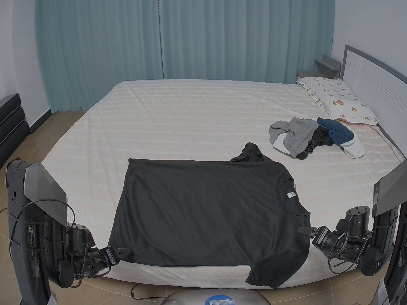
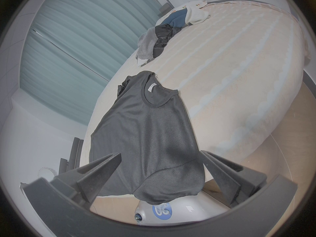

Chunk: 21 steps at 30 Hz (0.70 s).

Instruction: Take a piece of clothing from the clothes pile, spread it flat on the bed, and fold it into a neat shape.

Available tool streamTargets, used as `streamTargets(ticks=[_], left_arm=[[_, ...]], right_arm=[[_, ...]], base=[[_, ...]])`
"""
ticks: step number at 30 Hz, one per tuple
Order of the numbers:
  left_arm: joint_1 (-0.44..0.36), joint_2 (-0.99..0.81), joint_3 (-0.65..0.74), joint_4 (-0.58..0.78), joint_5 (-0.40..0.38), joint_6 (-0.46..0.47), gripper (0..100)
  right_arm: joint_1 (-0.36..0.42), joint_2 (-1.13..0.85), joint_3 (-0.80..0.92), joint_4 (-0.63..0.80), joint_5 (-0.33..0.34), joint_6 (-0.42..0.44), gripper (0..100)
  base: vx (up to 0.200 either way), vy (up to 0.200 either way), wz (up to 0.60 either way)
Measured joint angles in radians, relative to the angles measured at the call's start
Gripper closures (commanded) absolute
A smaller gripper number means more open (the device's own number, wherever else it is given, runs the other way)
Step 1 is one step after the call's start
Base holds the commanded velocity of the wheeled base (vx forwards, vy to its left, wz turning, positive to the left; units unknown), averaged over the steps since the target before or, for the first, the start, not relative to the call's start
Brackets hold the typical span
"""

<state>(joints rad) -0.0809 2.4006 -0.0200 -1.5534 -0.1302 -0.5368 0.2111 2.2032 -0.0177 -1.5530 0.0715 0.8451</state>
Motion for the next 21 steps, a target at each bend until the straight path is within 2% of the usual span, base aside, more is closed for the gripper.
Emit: streamTargets(ticks=[2, 3, 21], left_arm=[[-0.006, 0.007, -0.003, 0.000, 0.004, -0.001, 0], [-0.006, 0.009, -0.003, 0.000, 0.004, -0.001, 100], [0.011, -0.020, 0.001, 0.001, 0.014, -0.007, 100]], right_arm=[[0.000, 0.000, 0.000, 0.000, 0.000, 0.000, 0], [0.000, 0.000, 0.000, 0.000, 0.000, 0.000, 0], [-0.006, -0.004, 0.000, 0.000, 0.000, -0.001, 0]], base=[[0.000, 0.000, 0.00], [0.000, 0.000, 0.00], [0.000, 0.000, 0.00]])
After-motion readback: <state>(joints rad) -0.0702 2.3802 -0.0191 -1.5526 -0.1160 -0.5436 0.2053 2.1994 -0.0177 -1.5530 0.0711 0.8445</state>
